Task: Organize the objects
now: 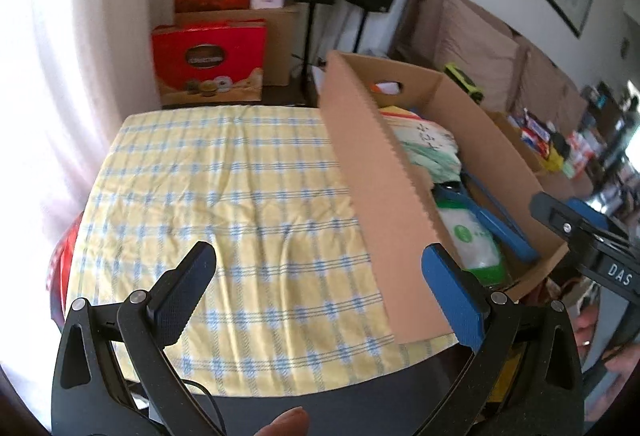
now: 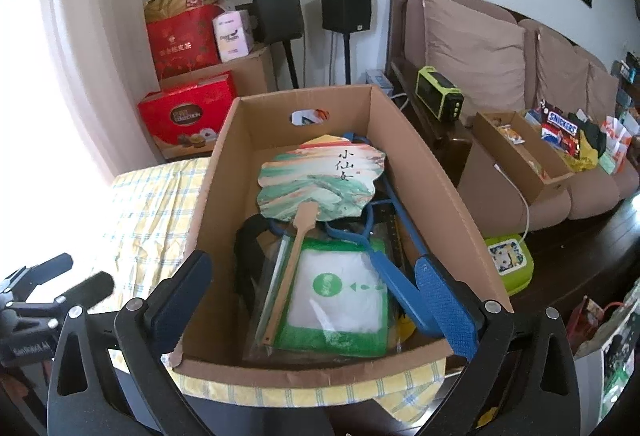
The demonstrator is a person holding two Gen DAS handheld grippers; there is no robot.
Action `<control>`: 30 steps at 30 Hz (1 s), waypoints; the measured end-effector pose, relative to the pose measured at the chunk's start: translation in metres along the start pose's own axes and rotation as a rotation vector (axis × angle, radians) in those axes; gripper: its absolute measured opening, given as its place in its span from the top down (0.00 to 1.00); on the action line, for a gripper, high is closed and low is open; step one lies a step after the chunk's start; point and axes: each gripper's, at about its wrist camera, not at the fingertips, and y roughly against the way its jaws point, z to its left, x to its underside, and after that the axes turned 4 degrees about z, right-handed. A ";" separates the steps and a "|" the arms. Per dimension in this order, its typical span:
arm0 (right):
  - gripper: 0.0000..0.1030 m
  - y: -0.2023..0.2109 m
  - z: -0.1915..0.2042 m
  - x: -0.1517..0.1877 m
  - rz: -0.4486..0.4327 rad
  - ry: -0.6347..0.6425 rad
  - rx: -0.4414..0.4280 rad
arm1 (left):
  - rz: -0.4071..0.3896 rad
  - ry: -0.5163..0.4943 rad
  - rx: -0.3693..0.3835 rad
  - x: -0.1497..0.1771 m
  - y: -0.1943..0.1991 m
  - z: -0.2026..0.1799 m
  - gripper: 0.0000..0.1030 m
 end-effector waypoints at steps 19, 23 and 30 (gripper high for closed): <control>0.00 0.050 0.030 0.040 -0.067 0.043 0.048 | -0.105 0.041 -0.084 0.050 0.052 0.031 0.00; 0.00 0.059 0.033 0.048 -0.078 0.042 0.053 | -0.096 0.042 -0.135 0.059 0.062 0.030 0.00; 0.00 0.070 0.040 0.061 -0.084 0.064 0.046 | -0.100 0.053 -0.125 0.076 0.077 0.029 0.00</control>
